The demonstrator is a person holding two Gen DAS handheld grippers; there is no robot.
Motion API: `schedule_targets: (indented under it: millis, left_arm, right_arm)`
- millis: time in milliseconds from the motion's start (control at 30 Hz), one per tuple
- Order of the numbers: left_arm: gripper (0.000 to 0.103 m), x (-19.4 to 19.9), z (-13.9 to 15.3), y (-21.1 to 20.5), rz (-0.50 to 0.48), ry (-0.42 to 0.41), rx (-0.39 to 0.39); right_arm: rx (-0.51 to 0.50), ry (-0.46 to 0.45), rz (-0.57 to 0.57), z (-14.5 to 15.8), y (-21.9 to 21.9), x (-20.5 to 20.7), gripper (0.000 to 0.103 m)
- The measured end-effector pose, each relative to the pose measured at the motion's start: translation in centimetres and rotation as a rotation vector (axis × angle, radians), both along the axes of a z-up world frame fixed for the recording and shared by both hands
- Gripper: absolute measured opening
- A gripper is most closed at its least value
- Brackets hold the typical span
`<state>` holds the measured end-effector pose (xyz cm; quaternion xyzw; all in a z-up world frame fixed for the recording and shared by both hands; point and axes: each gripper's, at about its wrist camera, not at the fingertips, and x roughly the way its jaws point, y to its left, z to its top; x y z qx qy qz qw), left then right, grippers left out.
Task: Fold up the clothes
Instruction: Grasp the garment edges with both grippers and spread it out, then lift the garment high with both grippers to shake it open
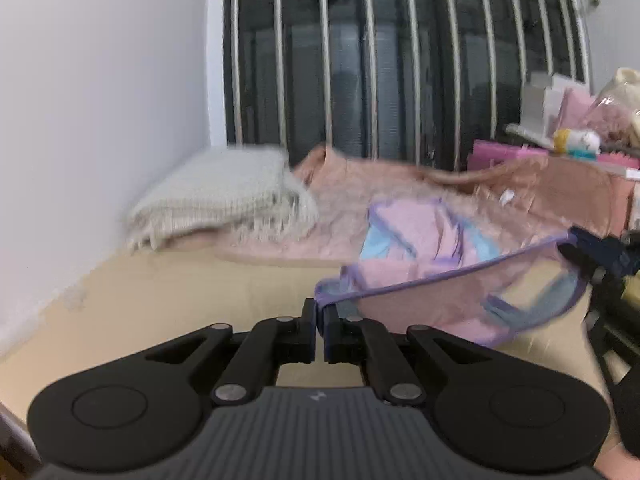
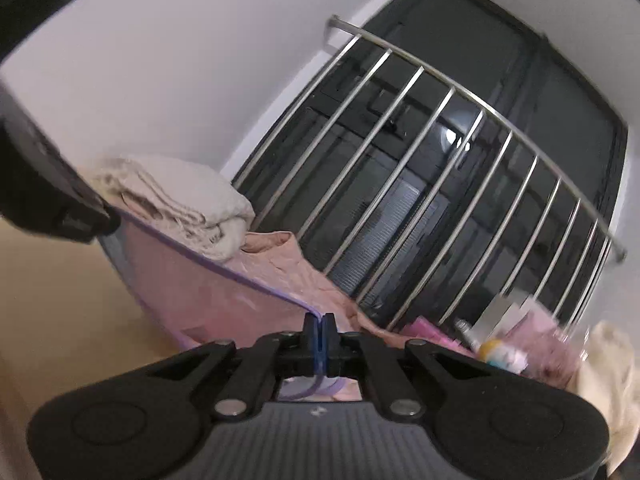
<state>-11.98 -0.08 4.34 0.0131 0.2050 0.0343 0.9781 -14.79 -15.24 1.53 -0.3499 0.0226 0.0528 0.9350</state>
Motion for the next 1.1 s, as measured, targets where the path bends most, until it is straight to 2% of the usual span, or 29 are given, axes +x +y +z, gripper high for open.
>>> schedule_targets:
  millis: [33, 100, 133, 267, 433, 500, 533, 567, 633, 667, 733, 800, 933, 1033, 1100]
  left_arm:
    - [0.003, 0.0, -0.3, 0.2, 0.003, 0.014, -0.012]
    - [0.003, -0.1, -0.7, 0.5, 0.006, 0.03, -0.017]
    - [0.003, 0.0, -1.0, 0.6, 0.007, 0.038, -0.011]
    - [0.003, 0.2, -1.6, 1.0, 0.023, 0.053, -0.012]
    - [0.003, 0.3, -1.7, 1.4, 0.03, 0.058, -0.018]
    - [0.003, 0.3, -1.7, 1.5, 0.029, 0.06, -0.018]
    - [0.003, 0.3, -1.8, 1.4, 0.028, 0.064, -0.017]
    - [0.003, 0.3, -1.8, 1.3, 0.027, 0.068, -0.018]
    - [0.001, -0.6, -0.6, 1.5, 0.014, 0.063, -0.062]
    - [0.001, -2.1, 1.4, 1.5, -0.003, 0.008, -0.095]
    - [0.001, -5.8, 6.1, 1.1, -0.042, -0.182, -0.079]
    - [0.001, -7.6, 9.8, 0.5, -0.069, -0.323, -0.004]
    - [0.001, -9.0, 15.9, 2.6, -0.174, -0.383, -0.138]
    - [0.001, -14.1, 20.5, 2.9, -0.258, -0.573, -0.146]
    - [0.001, -16.6, 22.6, 3.1, -0.311, -0.671, -0.156]
  right_arm:
    - [-0.08, 0.015, -0.014, -1.2, 0.4, 0.4, 0.013]
    - [-0.135, 0.032, -0.023, -2.5, 0.4, 0.0, 0.025]
    - [-0.155, 0.039, -0.027, -3.1, 0.4, -0.2, 0.027]
    - [0.068, 0.266, 0.027, -1.4, -1.0, -0.3, 0.027]
    - [0.068, 0.296, 0.0, -1.8, -1.1, -0.1, 0.027]
    - [0.055, 0.295, -0.019, -2.2, -1.2, 0.1, 0.023]
    - [0.049, 0.294, -0.029, -2.3, -1.2, 0.2, 0.01]
    - [0.043, 0.293, -0.038, -2.5, -1.2, 0.4, 0.002]
    - [0.064, 0.275, -0.028, -1.7, -1.4, 0.2, 0.001]
    - [0.079, 0.227, -0.024, -0.7, -1.5, -0.4, 0.001]
    - [0.151, 0.064, -0.01, 3.5, -2.3, -3.5, 0.0]
    - [0.24, -0.047, 0.005, 7.9, -3.5, -5.7, 0.001]
    - [0.349, -0.139, 0.1, 15.4, -6.3, -8.4, 0.001]
    - [0.413, -0.266, 0.167, 20.3, -8.4, -12.4, 0.001]
    - [0.436, -0.329, 0.205, 22.7, -9.3, -14.7, 0.001]
